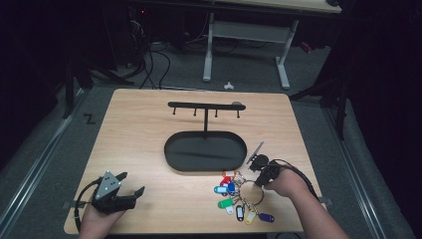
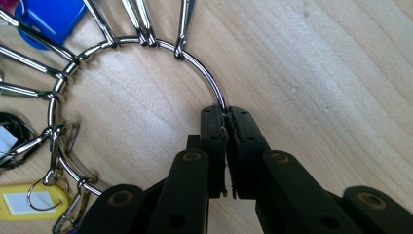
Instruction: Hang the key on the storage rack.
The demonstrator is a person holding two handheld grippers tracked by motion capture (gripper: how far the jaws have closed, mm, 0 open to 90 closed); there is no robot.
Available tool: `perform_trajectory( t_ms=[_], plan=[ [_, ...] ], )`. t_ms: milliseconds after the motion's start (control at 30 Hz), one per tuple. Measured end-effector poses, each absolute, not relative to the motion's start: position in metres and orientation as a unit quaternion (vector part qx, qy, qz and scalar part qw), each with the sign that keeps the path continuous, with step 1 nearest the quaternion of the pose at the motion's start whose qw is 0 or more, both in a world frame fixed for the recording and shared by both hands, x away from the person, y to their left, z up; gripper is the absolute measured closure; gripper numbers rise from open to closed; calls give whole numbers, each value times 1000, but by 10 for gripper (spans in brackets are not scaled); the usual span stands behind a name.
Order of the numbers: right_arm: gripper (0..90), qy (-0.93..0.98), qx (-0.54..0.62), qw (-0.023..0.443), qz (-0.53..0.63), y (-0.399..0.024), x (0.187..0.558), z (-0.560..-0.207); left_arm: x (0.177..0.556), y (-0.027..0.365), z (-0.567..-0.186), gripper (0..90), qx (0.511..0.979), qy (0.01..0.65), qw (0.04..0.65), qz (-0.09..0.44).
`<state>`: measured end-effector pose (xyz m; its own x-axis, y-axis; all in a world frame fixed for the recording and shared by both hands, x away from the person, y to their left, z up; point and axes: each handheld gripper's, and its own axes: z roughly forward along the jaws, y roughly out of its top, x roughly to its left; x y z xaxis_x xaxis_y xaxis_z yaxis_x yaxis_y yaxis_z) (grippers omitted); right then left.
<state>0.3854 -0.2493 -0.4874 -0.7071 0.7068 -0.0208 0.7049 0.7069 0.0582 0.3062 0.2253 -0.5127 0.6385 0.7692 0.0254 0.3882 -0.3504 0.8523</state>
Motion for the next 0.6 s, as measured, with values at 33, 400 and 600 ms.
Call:
perform_trajectory(
  t_ms=[33, 400, 600],
  plan=[
    [858, 926, 377, 22, 20, -248, 385, -487, 307, 225, -513, 196, 792, 365, 437, 217],
    [652, 938, 347, 15, 16, -236, 397, -488, 307, 227, -512, 196, 791, 366, 440, 217],
    [773, 947, 322, -1, -10, -226, 403, -488, 306, 227, -511, 196, 790, 363, 443, 218]
  ],
)
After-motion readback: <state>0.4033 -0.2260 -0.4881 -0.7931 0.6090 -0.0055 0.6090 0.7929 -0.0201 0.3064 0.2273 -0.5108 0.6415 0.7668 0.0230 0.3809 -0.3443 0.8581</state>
